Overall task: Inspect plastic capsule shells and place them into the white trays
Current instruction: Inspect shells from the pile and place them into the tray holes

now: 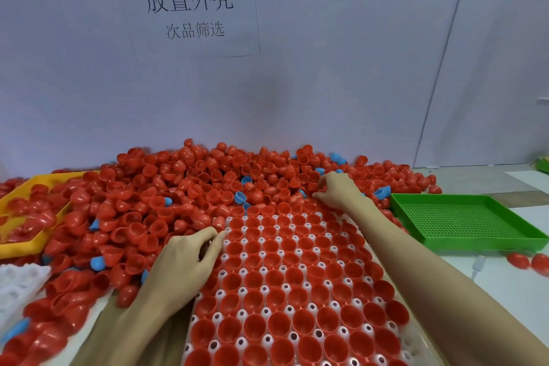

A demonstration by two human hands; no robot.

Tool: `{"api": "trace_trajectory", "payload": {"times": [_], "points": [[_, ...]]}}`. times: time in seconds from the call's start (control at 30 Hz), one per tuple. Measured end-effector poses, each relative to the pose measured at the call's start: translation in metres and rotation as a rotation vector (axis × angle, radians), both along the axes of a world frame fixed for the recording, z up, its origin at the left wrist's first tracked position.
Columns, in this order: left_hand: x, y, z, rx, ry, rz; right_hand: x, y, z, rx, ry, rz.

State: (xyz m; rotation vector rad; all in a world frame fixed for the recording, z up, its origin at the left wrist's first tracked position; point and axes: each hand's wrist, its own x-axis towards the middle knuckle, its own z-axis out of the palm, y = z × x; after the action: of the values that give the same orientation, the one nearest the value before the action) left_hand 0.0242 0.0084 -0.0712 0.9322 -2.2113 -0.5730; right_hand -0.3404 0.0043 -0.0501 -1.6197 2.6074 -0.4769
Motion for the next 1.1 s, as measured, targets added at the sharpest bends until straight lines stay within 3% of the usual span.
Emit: {"api": "trace_trajectory", "payload": {"times": [0.3, 0.47, 0.57, 0.67, 0.77, 0.9, 1.1], "points": [[0.003, -0.001, -0.001, 0.002, -0.031, -0.012, 0.012, 0.015, -0.004, -0.206, -0.033, -0.002], [0.003, -0.003, -0.003, 0.011, -0.033, 0.003, 0.019, 0.031, 0.011, -0.476, -0.102, -0.034], [0.002, -0.002, -0.002, -0.018, -0.053, 0.008, 0.026, 0.051, 0.025, -0.612, -0.350, -0.014], [0.001, 0.001, 0.000, -0.085, -0.076, 0.042, 0.044, 0.079, 0.035, -0.605, -0.765, 0.057], [-0.001, 0.006, 0.002, -0.178, -0.064, 0.069, 0.064, 0.110, 0.036, -0.537, -0.921, 0.145], [-0.009, 0.023, 0.009, -0.299, 0.073, -0.023, 0.091, 0.134, 0.030, -0.443, -0.924, 0.259], [-0.030, 0.057, 0.017, -0.126, 0.200, -0.262, 0.121, 0.144, 0.022, -0.427, -0.699, 0.386]]}}
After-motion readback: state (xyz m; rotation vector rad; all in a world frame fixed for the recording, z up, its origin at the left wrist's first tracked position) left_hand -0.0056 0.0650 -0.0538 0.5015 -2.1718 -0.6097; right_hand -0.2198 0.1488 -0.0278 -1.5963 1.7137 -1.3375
